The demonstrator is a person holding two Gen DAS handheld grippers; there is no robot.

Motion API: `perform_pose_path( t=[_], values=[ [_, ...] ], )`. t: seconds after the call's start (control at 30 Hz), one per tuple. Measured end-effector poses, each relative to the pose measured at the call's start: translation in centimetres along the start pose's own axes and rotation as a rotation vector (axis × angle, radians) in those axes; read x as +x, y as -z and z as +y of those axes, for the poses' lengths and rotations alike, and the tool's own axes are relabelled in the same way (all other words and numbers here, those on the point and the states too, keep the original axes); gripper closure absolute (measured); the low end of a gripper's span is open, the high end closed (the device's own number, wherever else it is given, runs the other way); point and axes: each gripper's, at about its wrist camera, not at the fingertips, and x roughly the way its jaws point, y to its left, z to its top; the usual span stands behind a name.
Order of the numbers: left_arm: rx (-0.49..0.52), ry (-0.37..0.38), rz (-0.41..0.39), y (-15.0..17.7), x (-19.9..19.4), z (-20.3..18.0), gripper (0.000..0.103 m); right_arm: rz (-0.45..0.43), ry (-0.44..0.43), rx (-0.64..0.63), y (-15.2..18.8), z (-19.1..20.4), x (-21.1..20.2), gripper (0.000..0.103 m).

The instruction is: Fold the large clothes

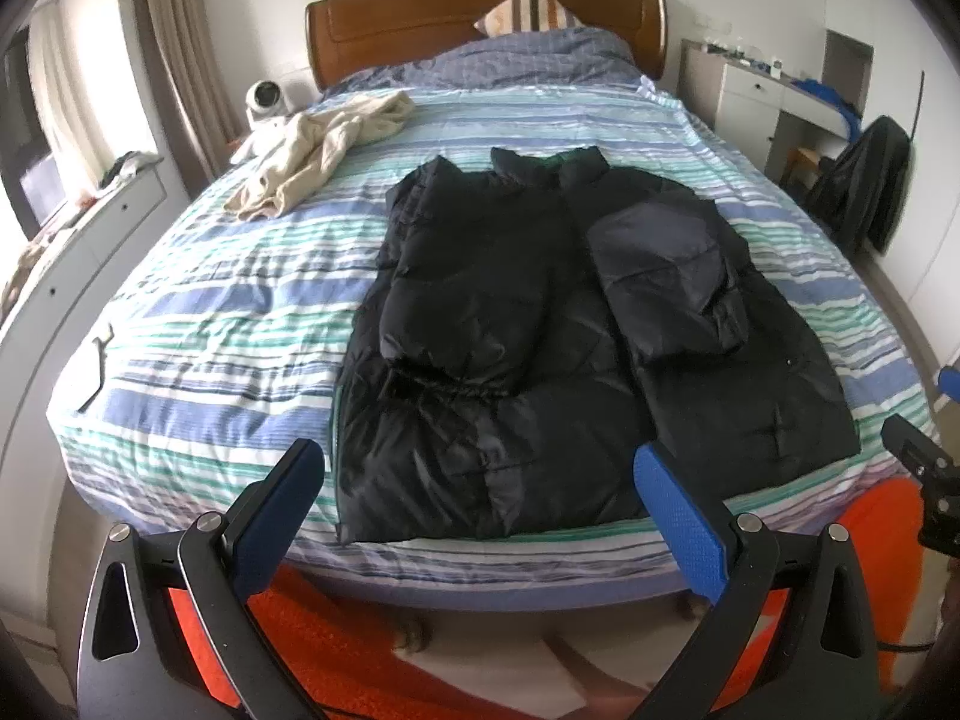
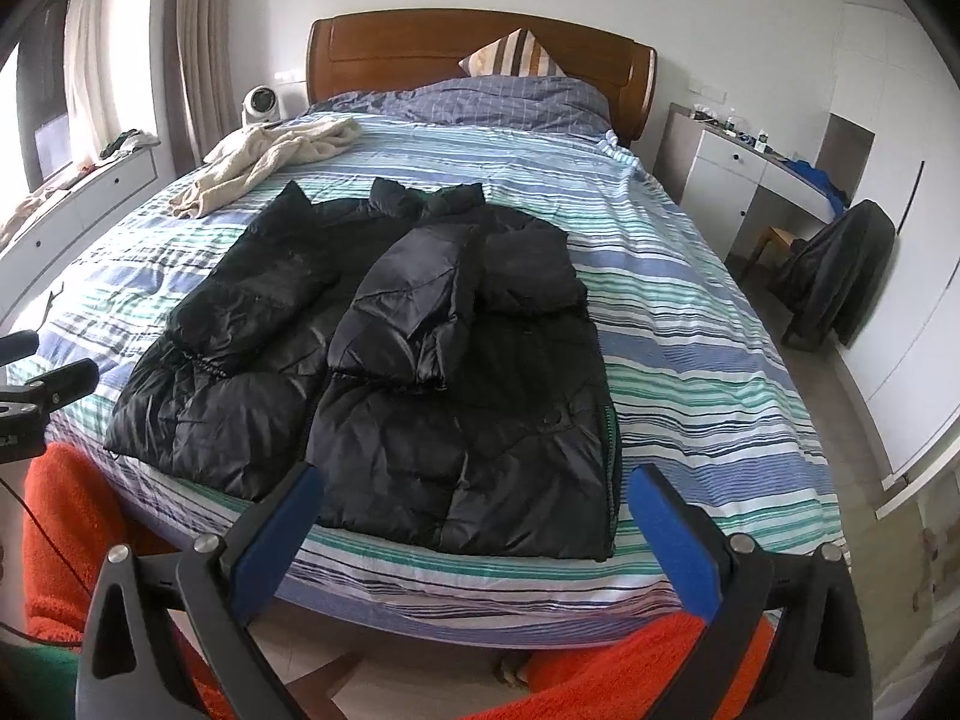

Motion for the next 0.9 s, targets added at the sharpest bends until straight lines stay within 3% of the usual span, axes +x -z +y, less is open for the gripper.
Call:
perform_pose_path(
  t=[0.33,0.53,0.6,0.73,0.8,0.9],
  values=[
    [-0.015,0.003,-0.005,0.0,-0.1,0.5,0.0,-0.013,-0.022,-0.053,-0.4,0.6,-0.1,0.0],
    [-0.014,0.004,-0.022,0.0,-0.5,0.5,0.0,-0.136,-0.119,-0.237,-2.3,1.9,0.5,0.0],
    [-0.017,0.005,-0.027,0.1,-0.6,0.5,0.0,-0.152,-0.141,-0.36,-3.1,3.0,2.7,0.0],
    [-0.028,-0.017,-0.028,0.5,-0.9,1.1,0.0,-0.076,-0.193,-0.593,-4.1,6.0,9.9,0.002],
    [-0.037,-0.032,-0.03,0.7,-1.0,1.4,0.0,-0.072,-0.194,-0.688,-4.4,7.7,13.6,0.012],
    [-0.058,-0.053,-0.021,1.0,-0.9,2.1,0.0,-0.021,-0.177,-0.738,-4.5,9.1,19.1,0.014]
  ],
)
